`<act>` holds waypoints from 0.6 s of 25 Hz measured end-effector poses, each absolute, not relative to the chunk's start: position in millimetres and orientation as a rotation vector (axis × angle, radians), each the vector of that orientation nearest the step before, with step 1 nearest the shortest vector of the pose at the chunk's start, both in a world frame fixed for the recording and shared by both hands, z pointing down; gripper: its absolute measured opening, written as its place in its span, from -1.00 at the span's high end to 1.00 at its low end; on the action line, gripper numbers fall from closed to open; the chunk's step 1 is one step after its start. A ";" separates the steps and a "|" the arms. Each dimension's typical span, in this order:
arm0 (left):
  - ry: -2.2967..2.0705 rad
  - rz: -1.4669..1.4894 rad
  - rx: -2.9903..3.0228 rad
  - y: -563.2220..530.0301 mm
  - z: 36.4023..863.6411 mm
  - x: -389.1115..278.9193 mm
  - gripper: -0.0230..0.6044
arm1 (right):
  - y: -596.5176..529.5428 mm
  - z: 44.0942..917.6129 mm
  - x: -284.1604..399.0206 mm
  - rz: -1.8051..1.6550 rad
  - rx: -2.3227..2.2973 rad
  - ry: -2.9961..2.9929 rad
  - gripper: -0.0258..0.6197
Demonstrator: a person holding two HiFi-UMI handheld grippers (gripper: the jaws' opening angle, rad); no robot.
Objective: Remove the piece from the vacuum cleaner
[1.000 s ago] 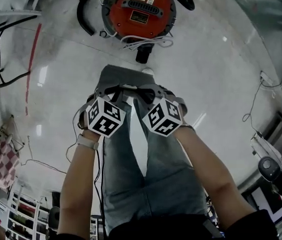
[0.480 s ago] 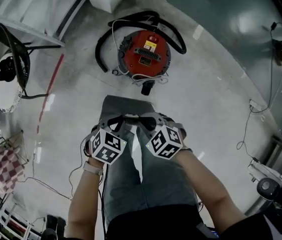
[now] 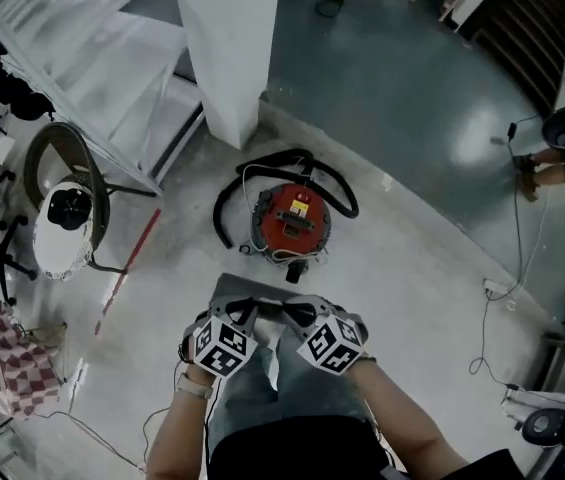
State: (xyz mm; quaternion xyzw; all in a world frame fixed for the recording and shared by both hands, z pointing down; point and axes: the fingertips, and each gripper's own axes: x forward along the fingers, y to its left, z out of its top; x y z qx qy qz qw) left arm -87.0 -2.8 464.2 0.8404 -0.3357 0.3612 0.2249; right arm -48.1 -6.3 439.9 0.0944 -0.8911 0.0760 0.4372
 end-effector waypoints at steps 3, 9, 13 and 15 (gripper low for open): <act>-0.968 1.006 2.344 -4.1 415.7 -88.7 0.78 | -6.2 391.1 -50.2 0.153 0.261 -2.231 0.80; -1.019 0.973 2.424 -18.9 322.4 -84.4 0.78 | -17.1 296.0 -44.9 0.095 0.338 -2.279 0.80; -1.055 0.945 2.468 -27.5 266.8 -81.0 0.78 | -25.2 240.6 -41.1 0.062 0.365 -2.304 0.79; -1.081 0.927 2.490 -35.6 241.6 -82.5 0.78 | -31.0 214.8 -42.7 0.035 0.381 -2.315 0.80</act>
